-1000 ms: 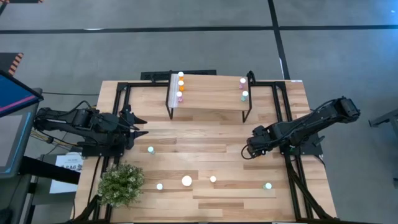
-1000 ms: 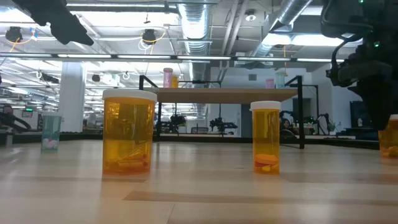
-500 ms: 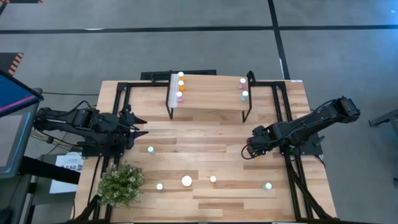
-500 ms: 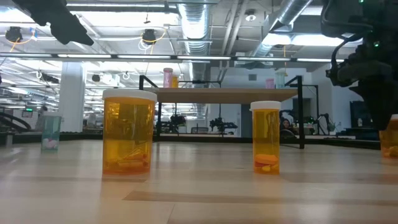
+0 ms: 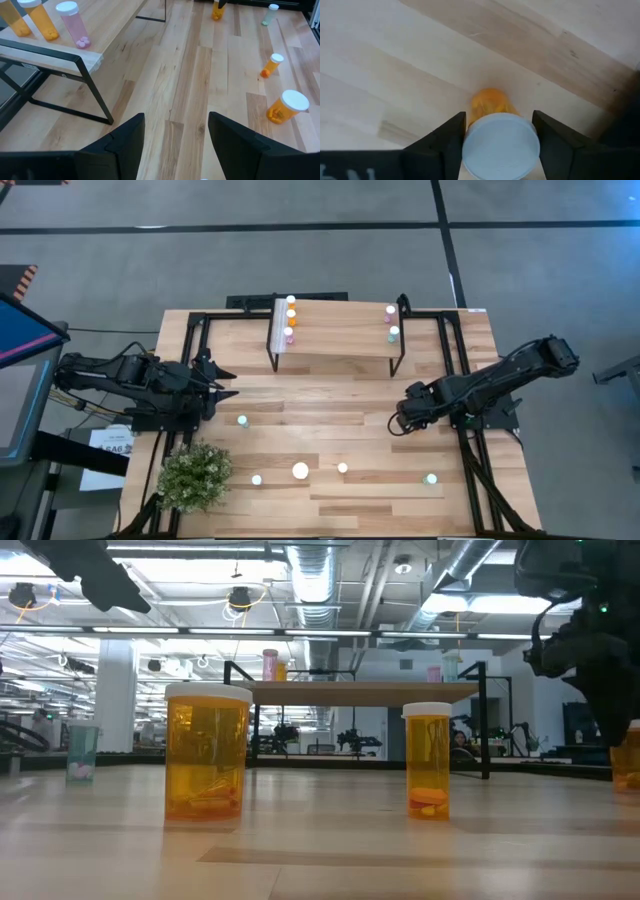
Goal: Pick and place medicine bottles onto shelf by color
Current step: Put the top large orange pill bottle on the shelf
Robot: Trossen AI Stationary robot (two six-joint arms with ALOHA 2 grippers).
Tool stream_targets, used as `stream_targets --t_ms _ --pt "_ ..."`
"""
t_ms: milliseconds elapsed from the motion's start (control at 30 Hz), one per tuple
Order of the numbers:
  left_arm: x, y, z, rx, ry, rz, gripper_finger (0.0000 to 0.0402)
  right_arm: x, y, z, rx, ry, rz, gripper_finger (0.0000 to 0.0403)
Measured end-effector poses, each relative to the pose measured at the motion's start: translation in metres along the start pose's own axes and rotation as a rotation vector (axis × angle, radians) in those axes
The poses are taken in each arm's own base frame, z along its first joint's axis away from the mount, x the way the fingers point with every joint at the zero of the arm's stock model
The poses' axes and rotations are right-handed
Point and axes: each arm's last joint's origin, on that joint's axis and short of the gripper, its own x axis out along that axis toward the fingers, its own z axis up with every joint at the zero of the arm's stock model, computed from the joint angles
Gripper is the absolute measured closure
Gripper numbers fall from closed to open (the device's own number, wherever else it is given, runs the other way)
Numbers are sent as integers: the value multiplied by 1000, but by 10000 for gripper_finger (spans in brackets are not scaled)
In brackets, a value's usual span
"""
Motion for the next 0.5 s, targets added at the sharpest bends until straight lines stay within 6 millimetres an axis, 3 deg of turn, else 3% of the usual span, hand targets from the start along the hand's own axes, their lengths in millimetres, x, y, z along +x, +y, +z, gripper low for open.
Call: stream_targets --t_ms 500 --pt "0 0 0 -1 0 0 196 -38 10 33 -12 -86 76 186"
